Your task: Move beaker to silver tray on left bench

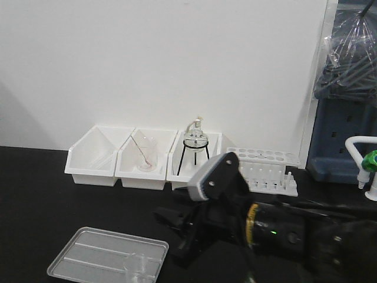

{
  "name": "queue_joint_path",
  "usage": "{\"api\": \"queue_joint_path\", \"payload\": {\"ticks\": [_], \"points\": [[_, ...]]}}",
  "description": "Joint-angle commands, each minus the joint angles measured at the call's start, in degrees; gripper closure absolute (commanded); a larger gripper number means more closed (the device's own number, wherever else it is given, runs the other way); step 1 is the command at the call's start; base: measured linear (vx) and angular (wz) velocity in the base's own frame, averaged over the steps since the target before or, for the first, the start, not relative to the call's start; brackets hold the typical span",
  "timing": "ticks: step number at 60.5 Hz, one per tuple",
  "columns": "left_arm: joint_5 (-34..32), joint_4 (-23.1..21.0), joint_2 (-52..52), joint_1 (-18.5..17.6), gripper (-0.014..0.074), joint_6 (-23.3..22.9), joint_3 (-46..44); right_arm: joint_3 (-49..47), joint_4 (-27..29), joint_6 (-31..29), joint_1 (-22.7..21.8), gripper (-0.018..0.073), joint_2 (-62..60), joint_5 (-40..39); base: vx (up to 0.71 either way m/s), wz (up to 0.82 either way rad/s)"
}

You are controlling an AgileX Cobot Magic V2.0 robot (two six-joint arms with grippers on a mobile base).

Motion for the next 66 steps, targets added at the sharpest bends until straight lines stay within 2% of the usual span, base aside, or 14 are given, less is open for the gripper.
{"api": "queue_joint_path", "payload": {"ticks": [1, 12, 21, 53, 59, 66], "points": [[-4.62, -0.16, -0.40, -0.31, 0.0595, -0.10, 1.14, 4.36, 1.10, 0.32, -0.31, 0.0213, -10.26, 1.17, 0.00, 0.00], [-4.62, -0.16, -0.40, -0.31, 0.0595, -0.10, 1.14, 12.83, 1.24, 0.32, -0.31, 0.0213, -20.89, 6.87, 0.00, 0.00], [-4.62, -0.16, -0.40, -0.31, 0.0595, -0.10, 1.14, 16.80, 1.31, 0.32, -0.31, 0.0213, -26.05, 7.29, 0.00, 0.00], [-4.62, -0.16, -0.40, -0.31, 0.0595, -0.10, 1.14, 17.76, 1.42, 0.21, -0.31, 0.0215, -27.19, 7.61, 0.00, 0.00], [-4.62, -0.16, -0.40, -0.31, 0.0595, -0.10, 1.14, 18.14, 5.30, 0.04, -0.31, 0.0238, -30.26, 13.45, 0.00, 0.00], [-4.62, -0.16, -0.40, -0.31, 0.0595, -0.10, 1.14, 20.02, 14.23, -2.79, -0.46, 0.0292, -38.95, 23.02, 0.00, 0.00]]}}
